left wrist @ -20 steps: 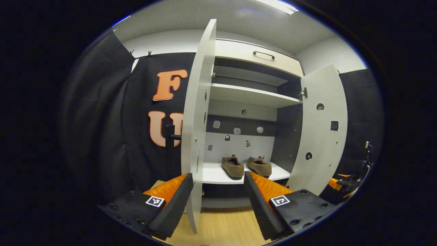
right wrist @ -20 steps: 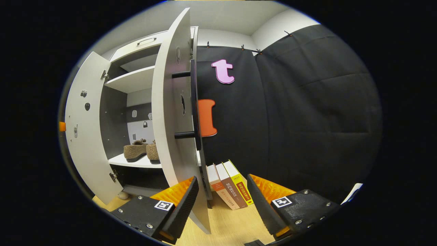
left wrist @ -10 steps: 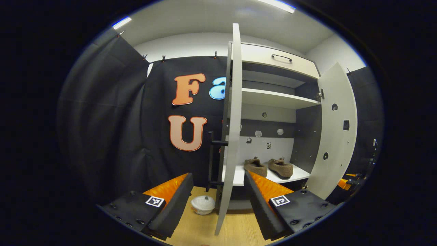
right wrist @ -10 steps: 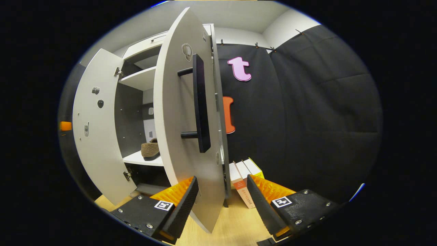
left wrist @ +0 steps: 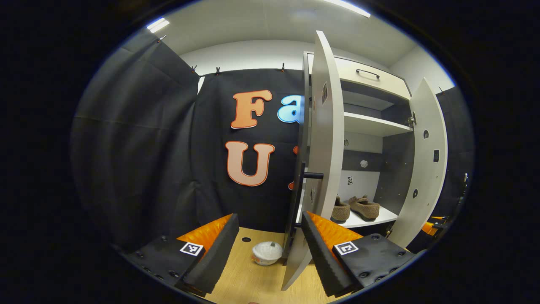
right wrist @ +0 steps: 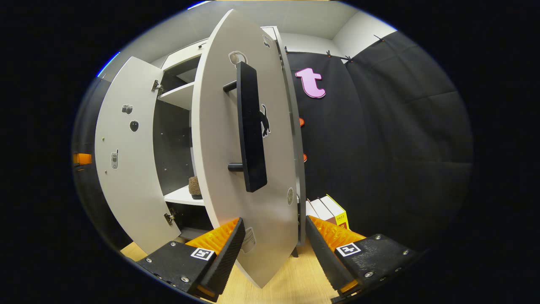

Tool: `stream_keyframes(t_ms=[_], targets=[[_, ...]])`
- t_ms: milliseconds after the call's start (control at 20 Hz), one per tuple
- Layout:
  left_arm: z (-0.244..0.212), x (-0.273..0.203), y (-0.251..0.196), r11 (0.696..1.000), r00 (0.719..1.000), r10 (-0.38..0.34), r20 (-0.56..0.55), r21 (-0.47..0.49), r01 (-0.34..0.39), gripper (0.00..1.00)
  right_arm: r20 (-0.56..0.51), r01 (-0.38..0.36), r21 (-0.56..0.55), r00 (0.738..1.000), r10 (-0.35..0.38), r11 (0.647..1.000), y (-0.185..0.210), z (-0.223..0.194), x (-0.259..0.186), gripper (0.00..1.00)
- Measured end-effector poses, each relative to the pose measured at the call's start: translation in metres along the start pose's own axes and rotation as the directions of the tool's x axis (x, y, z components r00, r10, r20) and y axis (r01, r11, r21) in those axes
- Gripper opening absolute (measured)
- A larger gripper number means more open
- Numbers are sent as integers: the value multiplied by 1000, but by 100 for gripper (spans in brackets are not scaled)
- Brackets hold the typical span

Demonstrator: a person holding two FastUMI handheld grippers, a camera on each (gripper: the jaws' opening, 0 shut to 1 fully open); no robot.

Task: Grab one shoe with the right hand and put it into the shoe cabinet, grab the other shoe with the left hand and put it into the shoe cabinet; then close the right door with the right hand and the left door with the left hand.

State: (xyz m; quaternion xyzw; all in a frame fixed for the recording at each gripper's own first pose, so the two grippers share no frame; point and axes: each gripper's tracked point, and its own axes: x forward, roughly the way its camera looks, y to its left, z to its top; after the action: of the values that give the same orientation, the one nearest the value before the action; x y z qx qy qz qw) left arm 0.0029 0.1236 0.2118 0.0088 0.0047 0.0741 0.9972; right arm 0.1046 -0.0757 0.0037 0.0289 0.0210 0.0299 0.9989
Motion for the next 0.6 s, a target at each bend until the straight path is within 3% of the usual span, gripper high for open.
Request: stream_keyframes(t_ms=[150,350,400,450,500,550,600], targets=[[-3,2,9,1000,1000,-2,7,27,2,94,-1,-11,-5,1000,11,1000,11,-1,9,90],[-12,9,20,1000,1000,9,-19,17,-9,99,-4,-35,13,999,35,999,24,-5,23,90],[-17,10,23,1000,1000,12,-24,8,-12,99,-7,-46,14,999,47,999,30,-8,29,82],[-18,14,27,1000,999,18,-27,1,-18,99,-12,-55,10,998,55,998,40,-11,36,82],[-20,16,31,1000,999,23,-30,-4,-23,99,-18,-56,0,998,56,998,47,-12,43,99],[-24,18,35,1000,999,27,-35,-7,-27,99,-14,-51,-8,999,51,999,53,-11,50,91],[-28,21,37,1000,999,27,-38,-7,-28,94,-3,-49,-12,999,49,999,57,-8,54,92]])
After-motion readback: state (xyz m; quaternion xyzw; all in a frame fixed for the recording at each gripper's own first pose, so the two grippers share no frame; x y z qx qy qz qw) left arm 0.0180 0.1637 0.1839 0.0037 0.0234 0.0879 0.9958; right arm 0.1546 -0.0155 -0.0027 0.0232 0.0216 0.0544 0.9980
